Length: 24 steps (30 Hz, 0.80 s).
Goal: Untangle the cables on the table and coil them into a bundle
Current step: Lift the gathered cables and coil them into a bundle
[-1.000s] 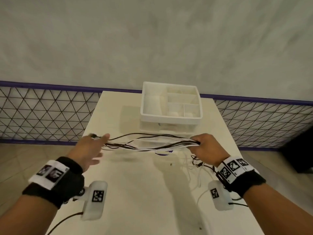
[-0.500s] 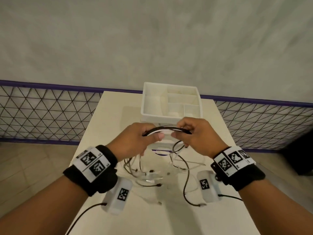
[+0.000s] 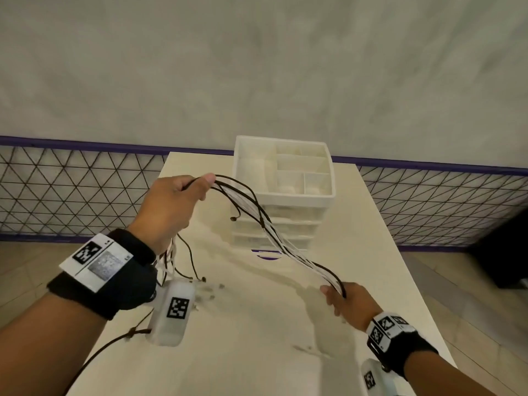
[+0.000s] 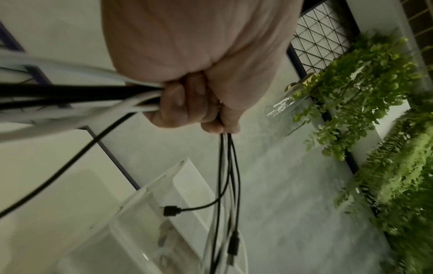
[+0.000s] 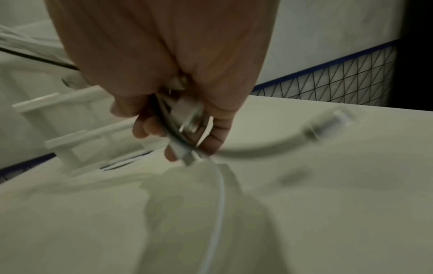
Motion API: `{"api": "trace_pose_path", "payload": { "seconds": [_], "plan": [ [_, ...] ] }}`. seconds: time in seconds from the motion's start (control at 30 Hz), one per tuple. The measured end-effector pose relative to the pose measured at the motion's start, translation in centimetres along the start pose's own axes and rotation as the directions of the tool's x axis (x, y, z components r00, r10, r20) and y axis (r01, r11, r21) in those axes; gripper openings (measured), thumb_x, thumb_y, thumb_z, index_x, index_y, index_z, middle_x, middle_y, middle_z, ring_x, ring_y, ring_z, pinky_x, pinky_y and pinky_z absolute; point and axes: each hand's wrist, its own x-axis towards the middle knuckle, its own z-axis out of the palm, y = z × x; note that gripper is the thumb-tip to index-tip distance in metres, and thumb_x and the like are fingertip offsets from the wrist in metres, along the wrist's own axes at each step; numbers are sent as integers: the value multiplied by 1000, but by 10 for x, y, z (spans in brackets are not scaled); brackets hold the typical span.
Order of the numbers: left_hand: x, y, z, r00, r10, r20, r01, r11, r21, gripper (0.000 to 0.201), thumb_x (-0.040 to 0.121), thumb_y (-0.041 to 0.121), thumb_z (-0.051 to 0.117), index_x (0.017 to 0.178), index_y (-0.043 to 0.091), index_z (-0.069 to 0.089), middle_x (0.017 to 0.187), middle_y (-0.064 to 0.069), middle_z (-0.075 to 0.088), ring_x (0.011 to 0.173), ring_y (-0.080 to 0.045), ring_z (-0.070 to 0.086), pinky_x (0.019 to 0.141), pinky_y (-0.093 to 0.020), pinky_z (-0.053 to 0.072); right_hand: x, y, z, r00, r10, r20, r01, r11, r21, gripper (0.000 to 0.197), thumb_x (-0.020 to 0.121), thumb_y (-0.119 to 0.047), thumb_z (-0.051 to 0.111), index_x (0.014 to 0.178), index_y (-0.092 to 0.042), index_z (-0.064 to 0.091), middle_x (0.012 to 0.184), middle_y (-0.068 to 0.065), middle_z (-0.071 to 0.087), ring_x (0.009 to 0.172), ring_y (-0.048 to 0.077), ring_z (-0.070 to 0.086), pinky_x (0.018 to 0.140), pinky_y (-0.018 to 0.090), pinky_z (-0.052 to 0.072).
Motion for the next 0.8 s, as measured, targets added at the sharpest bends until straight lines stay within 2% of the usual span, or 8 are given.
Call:
{"api": "trace_pose_path", "payload": {
  "seconds": [0.1, 0.2, 0.33, 0.43, 0.53, 0.6, 0.67, 0.8],
  "plan": [
    [3, 0, -6, 1000, -18, 19, 18, 1000, 16, 46, 89, 55, 62, 70, 13, 58, 59, -3, 29, 51, -18, 26, 50, -27, 31, 3, 4, -10, 994, 80, 71, -74, 994, -75, 46, 88, -62, 57, 70, -20, 63, 65, -1, 69, 54, 15, 62, 54, 25, 50],
    [-1, 5, -6, 993, -11, 119, 2, 997, 81, 48, 90, 58, 57, 73, 13, 63, 61, -1, 31, 54, -17, 28, 51, -28, 32, 15, -1, -41, 998, 54, -30, -62, 924, -377, 54, 85, -73, 48, 91, -23, 67, 93, 5, 73, 87, 26, 69, 76, 32, 55],
    [-3, 11, -3, 961, -33, 276, 53, 996, -67, 51, 97, 56, 45, 83, 11, 66, 53, 10, 30, 49, -11, 23, 49, -28, 24, 26, -19, -90, 896, -134, -424, -29, 933, -358, 63, 79, -62, 69, 131, -27, 57, 133, 10, 59, 124, 32, 54, 102, 48, 44],
    [-7, 11, 4, 946, -2, 323, 36, 994, -99, 43, 103, 43, 43, 89, 9, 67, 54, 10, 29, 49, -11, 22, 49, -27, 21, 26, -23, -105, 912, -133, -389, -83, 866, -493, 96, 67, -65, 77, 147, -36, 33, 148, 6, 44, 135, 31, 43, 109, 55, 37],
    [-15, 3, 18, 919, 15, 393, 8, 998, -57, 37, 104, 34, 43, 96, 12, 71, 54, 14, 34, 50, -9, 27, 49, -24, 24, 19, -30, -98, 967, -85, -240, -41, 879, -475, 102, 65, -59, 82, 149, -38, 29, 150, 6, 41, 132, 29, 47, 105, 52, 44],
    [-22, -5, 32, 886, 33, 462, -63, 997, 48, 33, 105, 31, 43, 96, 19, 73, 45, 17, 42, 47, -2, 38, 50, -20, 30, 6, -52, -91, 972, -168, -162, 119, 954, -275, 90, 70, -46, 85, 147, -37, 38, 148, 2, 44, 116, 21, 59, 94, 35, 52],
    [-31, -6, 48, 851, 71, 521, -185, 968, 170, 31, 105, 28, 43, 98, 20, 72, 49, 25, 55, 50, 7, 50, 52, -10, 34, -14, -89, -79, 940, -329, -88, 320, 942, -97, 81, 73, -34, 86, 142, -39, 45, 142, -9, 48, 85, 10, 66, 73, 15, 50],
    [-39, -5, 76, 777, 167, 608, -368, 902, 223, 27, 102, 34, 49, 98, 20, 71, 91, 5, 72, 86, -13, 64, 78, -25, 47, -44, -156, -46, 806, -585, 88, 586, 810, 18, 56, 78, -16, 80, 129, -28, 60, 120, -12, 66, 64, 0, 64, 63, 16, 51]
  ]
}}
